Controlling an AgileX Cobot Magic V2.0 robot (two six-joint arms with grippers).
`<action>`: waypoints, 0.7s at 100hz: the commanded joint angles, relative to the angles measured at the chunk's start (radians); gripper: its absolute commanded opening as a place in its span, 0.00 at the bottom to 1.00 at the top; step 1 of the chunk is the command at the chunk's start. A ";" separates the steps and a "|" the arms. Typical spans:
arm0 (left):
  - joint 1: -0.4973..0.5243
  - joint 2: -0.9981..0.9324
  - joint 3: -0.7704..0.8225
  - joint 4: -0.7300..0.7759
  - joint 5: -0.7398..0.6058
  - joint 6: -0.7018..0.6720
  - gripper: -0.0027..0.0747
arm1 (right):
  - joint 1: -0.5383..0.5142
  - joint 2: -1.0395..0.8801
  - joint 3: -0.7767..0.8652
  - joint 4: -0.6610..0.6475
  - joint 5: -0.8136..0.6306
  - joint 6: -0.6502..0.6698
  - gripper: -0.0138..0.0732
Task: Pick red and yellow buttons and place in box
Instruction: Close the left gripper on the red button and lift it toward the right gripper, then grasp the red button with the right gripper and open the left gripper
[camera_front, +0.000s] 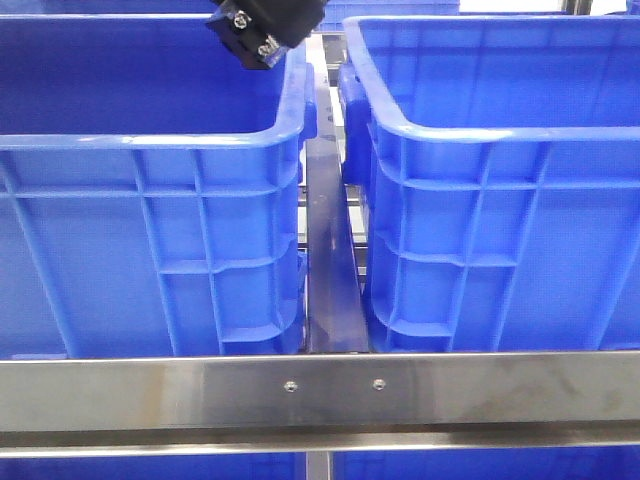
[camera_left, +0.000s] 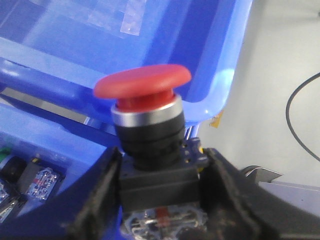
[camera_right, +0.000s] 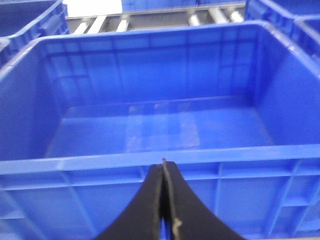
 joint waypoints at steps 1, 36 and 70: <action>-0.007 -0.038 -0.029 -0.043 -0.033 -0.003 0.11 | -0.001 0.079 -0.108 0.035 0.015 -0.003 0.11; -0.007 -0.038 -0.029 -0.043 -0.033 -0.003 0.11 | 0.041 0.384 -0.331 0.362 0.047 -0.007 0.87; -0.007 -0.038 -0.029 -0.043 -0.032 -0.003 0.11 | 0.177 0.721 -0.501 0.879 0.082 -0.227 0.88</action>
